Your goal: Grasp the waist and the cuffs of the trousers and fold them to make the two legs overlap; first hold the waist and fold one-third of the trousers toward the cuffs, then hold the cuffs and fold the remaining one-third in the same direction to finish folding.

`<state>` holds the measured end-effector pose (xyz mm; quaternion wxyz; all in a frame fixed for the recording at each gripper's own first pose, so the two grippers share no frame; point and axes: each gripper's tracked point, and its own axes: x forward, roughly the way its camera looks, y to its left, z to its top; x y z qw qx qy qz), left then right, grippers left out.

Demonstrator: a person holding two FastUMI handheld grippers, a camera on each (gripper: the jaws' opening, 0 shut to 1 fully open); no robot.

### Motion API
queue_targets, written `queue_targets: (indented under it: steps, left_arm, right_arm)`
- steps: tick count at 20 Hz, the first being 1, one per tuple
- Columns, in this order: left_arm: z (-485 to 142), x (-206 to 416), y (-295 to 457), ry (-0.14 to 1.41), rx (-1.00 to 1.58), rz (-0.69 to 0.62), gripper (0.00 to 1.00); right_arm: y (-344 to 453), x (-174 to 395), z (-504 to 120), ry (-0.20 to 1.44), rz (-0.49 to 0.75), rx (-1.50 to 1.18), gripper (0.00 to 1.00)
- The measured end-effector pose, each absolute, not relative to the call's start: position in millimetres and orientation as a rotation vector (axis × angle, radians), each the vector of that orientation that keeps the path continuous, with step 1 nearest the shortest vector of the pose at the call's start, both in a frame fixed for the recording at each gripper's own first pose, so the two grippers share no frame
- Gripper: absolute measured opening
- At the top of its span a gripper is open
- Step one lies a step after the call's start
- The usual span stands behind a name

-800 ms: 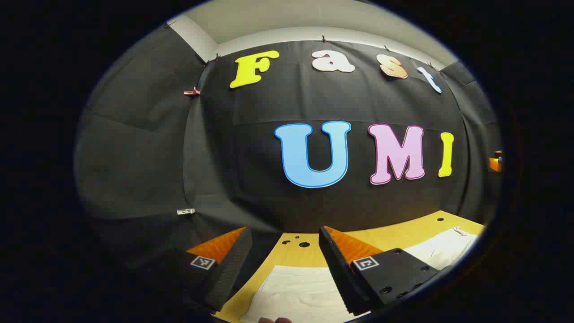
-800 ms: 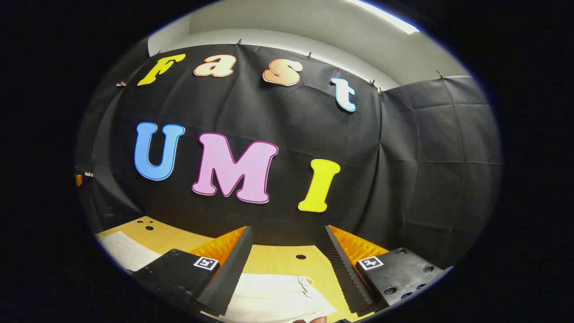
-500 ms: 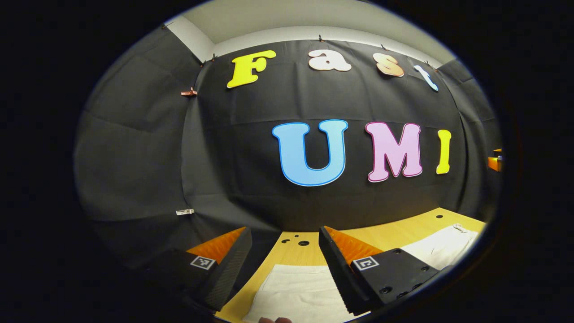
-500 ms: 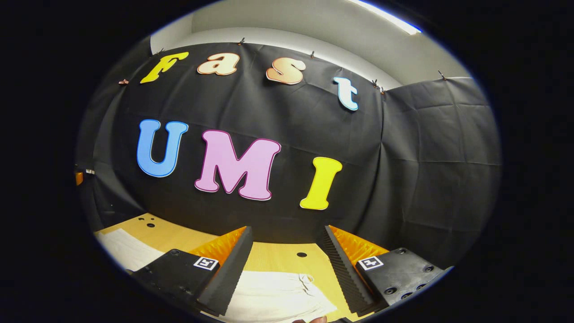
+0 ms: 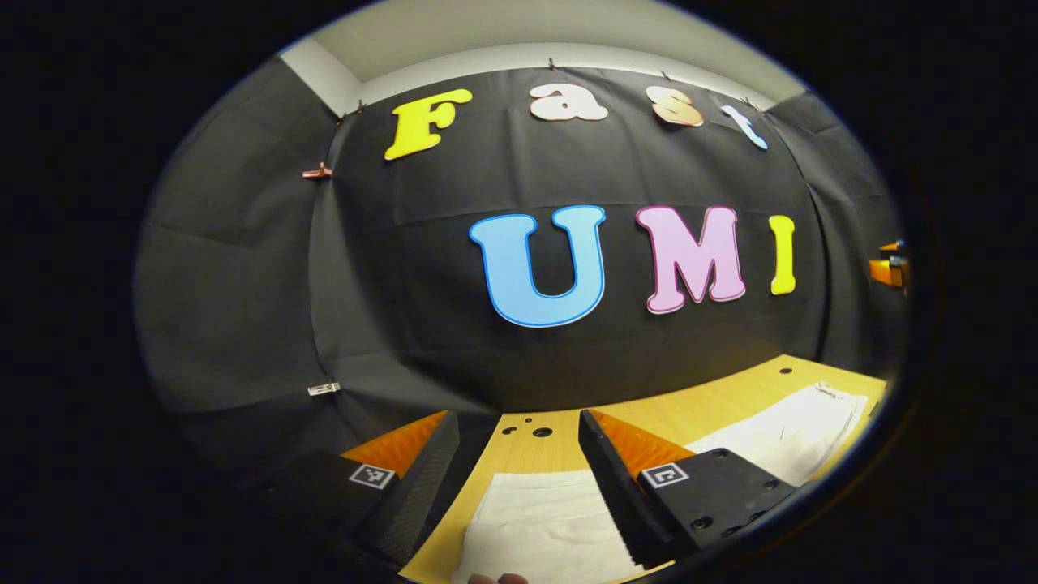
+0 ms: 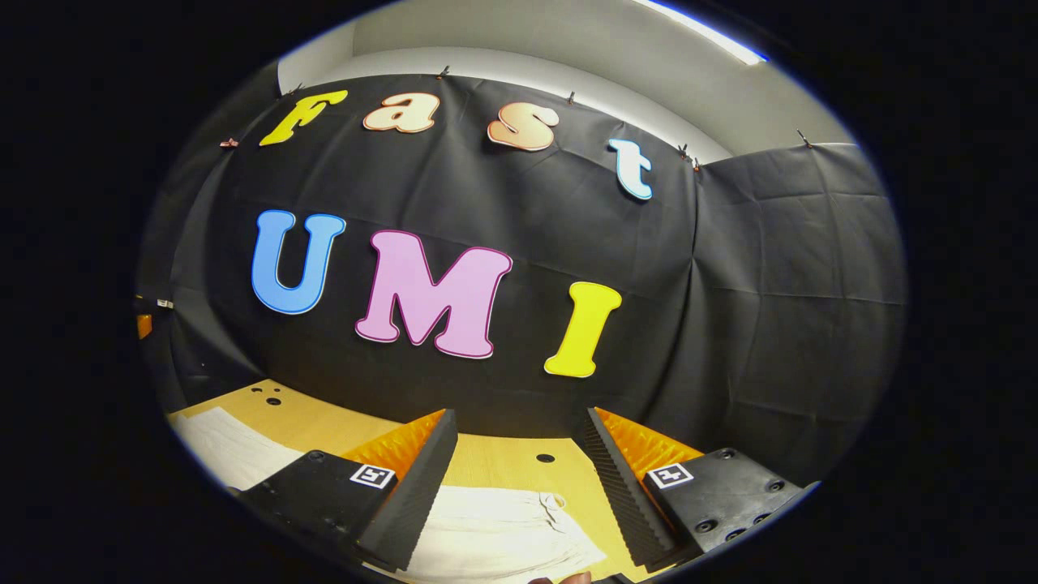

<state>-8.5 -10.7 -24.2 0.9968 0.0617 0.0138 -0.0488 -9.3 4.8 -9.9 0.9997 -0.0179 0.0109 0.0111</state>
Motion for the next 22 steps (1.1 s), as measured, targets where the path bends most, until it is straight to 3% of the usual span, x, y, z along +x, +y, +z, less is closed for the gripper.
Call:
queue_targets:
  steps: [6,15,22]
  left_arm:
    - [-97.0,-19.8,3.7,0.136,0.421,-0.225,0.97]
    - [-258.4,-64.5,3.0,0.456,0.874,-0.655,0.97]
    - [-341.2,-52.2,30.0,0.645,1.158,-0.798,0.96]
  right_arm:
    - [-18.6,-16.4,-28.7,0.069,-0.002,-0.101,0.96]
    - [-62.5,-31.7,-77.4,0.180,0.008,-0.368,0.97]
    - [-95.3,-40.9,-140.8,0.321,0.065,-0.507,0.97]
